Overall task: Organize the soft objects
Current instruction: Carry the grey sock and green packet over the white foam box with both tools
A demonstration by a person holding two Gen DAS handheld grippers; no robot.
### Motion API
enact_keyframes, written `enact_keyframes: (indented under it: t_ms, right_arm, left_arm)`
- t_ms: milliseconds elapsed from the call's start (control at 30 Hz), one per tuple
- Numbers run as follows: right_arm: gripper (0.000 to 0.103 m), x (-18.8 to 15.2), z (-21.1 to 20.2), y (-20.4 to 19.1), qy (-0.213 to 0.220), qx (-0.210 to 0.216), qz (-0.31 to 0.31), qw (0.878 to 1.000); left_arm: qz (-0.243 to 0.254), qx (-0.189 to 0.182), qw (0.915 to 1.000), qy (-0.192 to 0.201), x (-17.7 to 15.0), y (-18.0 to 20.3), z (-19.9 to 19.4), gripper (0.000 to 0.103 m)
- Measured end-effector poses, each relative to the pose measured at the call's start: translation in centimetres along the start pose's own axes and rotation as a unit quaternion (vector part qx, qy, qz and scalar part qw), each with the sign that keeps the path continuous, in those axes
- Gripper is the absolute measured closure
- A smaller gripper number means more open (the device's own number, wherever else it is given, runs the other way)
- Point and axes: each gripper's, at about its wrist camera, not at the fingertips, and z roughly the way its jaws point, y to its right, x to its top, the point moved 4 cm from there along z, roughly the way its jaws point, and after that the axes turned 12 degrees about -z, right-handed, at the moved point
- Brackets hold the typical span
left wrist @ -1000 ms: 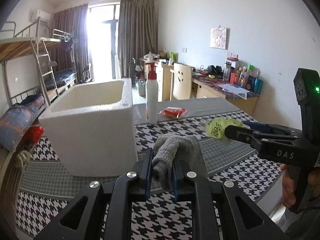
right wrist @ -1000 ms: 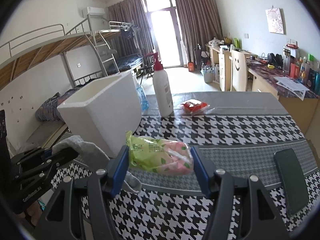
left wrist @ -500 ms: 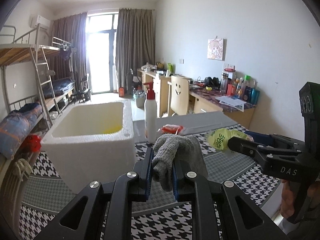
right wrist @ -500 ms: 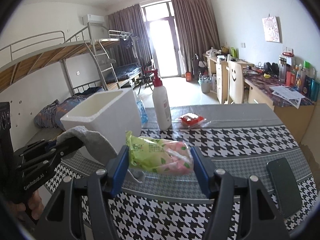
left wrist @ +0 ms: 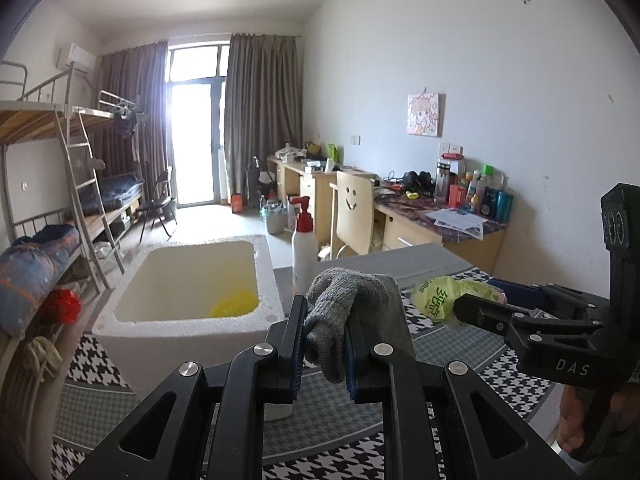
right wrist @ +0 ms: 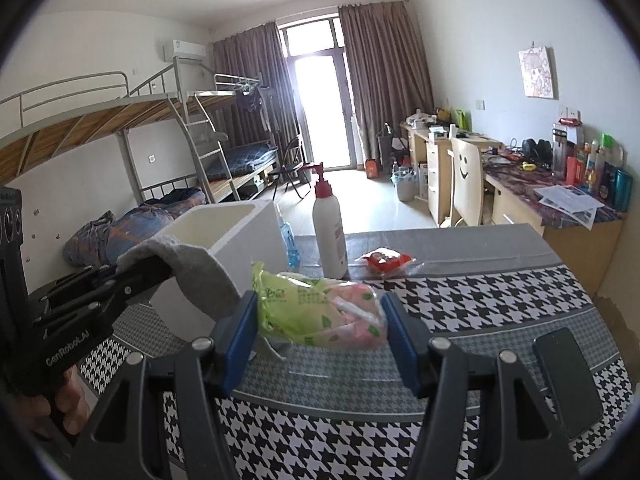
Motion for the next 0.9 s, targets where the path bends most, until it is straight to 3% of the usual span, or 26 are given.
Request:
enact_keyframes:
  t_ms: [900]
  right_arm:
    - [0.037,2.7,-0.1,-0.4,0.02,-0.011,-0.013,1.0]
  left_arm:
    - [0.005,0.01,0.9997,0.023,3.8,-0.8,0.8,0.085]
